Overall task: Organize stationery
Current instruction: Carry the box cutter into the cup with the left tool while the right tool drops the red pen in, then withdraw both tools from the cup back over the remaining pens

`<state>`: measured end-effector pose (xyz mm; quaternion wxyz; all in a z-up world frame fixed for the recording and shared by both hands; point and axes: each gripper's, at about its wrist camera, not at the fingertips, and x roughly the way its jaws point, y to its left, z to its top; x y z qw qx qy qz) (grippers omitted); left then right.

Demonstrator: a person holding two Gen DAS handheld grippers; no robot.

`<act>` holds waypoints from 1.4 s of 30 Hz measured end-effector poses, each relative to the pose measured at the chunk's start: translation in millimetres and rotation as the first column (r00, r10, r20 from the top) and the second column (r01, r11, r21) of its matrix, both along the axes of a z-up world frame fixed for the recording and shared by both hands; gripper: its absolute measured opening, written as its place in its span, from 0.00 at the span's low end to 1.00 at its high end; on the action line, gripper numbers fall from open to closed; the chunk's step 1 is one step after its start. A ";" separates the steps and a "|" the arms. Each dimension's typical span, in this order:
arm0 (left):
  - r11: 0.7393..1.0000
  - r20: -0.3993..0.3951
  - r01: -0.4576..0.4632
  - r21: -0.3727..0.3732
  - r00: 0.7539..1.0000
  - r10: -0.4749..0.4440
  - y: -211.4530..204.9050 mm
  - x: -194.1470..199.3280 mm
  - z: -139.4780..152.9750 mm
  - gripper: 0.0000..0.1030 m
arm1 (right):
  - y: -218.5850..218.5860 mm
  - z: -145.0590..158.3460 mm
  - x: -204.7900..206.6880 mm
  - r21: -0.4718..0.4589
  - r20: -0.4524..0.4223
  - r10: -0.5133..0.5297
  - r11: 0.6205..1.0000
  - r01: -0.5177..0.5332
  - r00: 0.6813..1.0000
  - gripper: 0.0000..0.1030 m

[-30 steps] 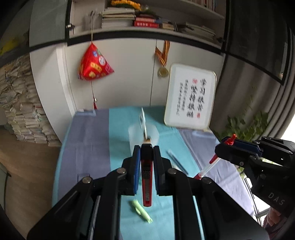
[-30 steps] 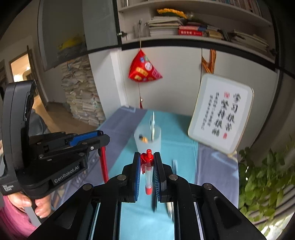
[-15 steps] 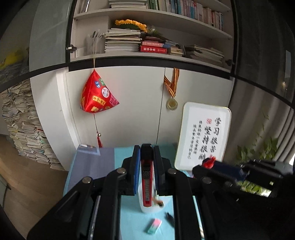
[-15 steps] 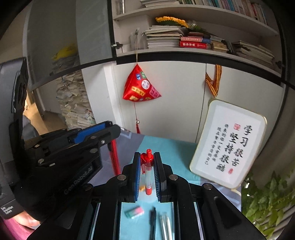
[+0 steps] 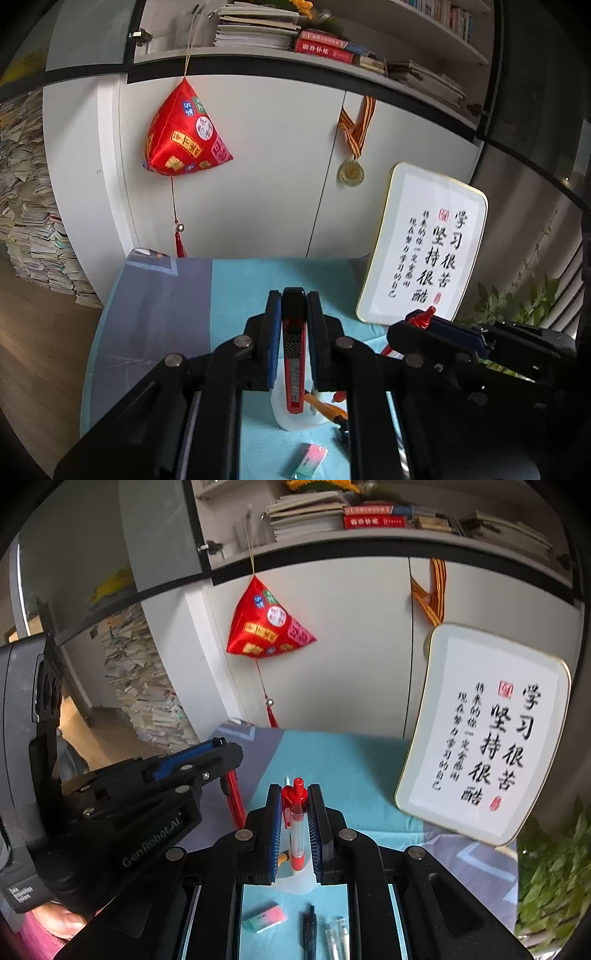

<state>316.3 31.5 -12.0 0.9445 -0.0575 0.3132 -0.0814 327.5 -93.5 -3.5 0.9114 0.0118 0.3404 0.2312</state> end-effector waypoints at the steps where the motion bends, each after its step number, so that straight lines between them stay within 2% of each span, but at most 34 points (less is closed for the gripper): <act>1: 1.000 -0.004 0.001 0.004 1.000 -0.001 -0.5 0.9 -1.5 0.11 | 0.5 -1.9 0.4 -0.003 -0.004 0.001 1.000 -0.001 1.000 0.14; 12: 1.000 -0.078 0.003 -0.003 0.997 -0.003 1.5 3.3 -30.2 0.11 | -1.7 -32.3 6.0 0.003 -0.090 -0.007 1.000 0.008 0.996 0.14; 22: 1.000 -0.130 0.010 -0.013 0.991 -0.011 -0.1 4.5 -43.8 0.11 | 0.7 -41.9 6.2 0.002 -0.119 0.000 1.000 0.000 0.993 0.14; 25: 1.000 -0.134 0.004 -0.021 0.991 -0.007 1.8 3.2 -43.8 0.17 | 1.1 -42.2 3.1 -0.002 -0.117 0.005 1.000 -0.006 0.993 0.14; 27: 0.999 -0.137 -0.005 -0.038 0.991 -0.001 5.0 0.8 -41.4 0.30 | -0.8 -41.3 -0.1 0.008 -0.121 0.009 1.000 -0.008 0.993 0.14; 28: 0.999 -0.132 -0.008 -0.043 0.991 0.003 6.2 -1.0 -39.6 0.32 | -2.2 -40.2 -1.3 0.017 -0.123 0.012 1.000 -0.010 0.992 0.14; 36: 0.999 -0.079 -0.042 -0.032 0.996 0.039 10.1 -36.5 -21.9 0.38 | -19.2 -28.0 -31.4 0.020 -0.096 0.007 1.000 -0.005 0.995 0.14; 42: 0.999 -0.099 -0.019 -0.041 0.995 0.015 0.3 -72.0 -27.1 0.37 | -40.4 -42.9 -68.6 -0.061 -0.115 0.023 0.998 -0.030 0.993 0.14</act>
